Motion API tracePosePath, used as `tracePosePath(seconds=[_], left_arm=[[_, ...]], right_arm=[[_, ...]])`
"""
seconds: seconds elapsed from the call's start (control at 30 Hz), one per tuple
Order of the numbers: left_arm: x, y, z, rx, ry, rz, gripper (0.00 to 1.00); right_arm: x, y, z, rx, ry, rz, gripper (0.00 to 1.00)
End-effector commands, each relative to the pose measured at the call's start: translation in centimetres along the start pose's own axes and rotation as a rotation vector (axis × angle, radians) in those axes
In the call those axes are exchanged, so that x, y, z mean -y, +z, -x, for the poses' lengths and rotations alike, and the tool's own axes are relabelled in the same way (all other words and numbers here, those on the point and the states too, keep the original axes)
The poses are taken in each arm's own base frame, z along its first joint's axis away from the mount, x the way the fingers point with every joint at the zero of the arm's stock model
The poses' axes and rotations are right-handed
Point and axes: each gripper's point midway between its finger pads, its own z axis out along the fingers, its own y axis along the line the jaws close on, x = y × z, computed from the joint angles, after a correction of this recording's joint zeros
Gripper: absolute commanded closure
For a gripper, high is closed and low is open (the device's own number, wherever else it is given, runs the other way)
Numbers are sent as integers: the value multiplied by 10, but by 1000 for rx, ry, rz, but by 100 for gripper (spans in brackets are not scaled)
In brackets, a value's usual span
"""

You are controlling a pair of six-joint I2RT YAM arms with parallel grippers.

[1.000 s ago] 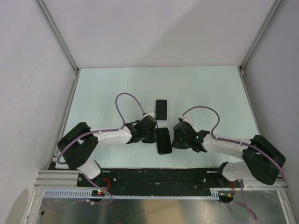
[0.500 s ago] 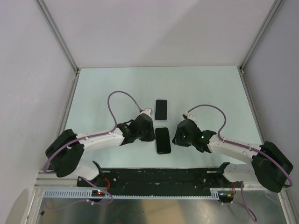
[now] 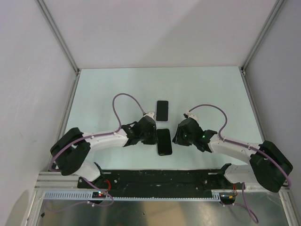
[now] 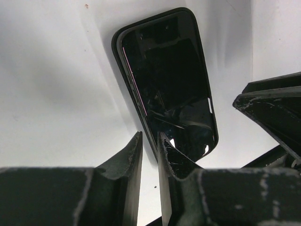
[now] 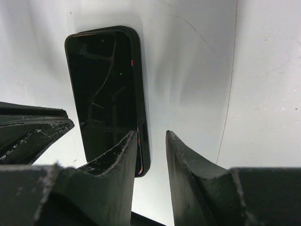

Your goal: Put the phone into the phone case

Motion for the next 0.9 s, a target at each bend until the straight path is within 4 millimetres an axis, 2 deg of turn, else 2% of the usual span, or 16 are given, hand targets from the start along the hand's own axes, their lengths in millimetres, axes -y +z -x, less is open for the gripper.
tracePosePath(seconds=[0.0, 0.37, 0.63, 0.87], left_arm=[[23, 0, 13, 34, -14, -79, 77], [28, 3, 1, 5, -24, -120, 78], [25, 1, -5, 2, -22, -111, 79], [26, -10, -7, 22, -21, -119, 72]], right_arm=[[-10, 6, 5, 9, -14, 39, 64], [-10, 14, -4, -23, -21, 39, 63], [-10, 7, -9, -21, -34, 32, 56], [-9, 2, -24, -44, -28, 49, 57]])
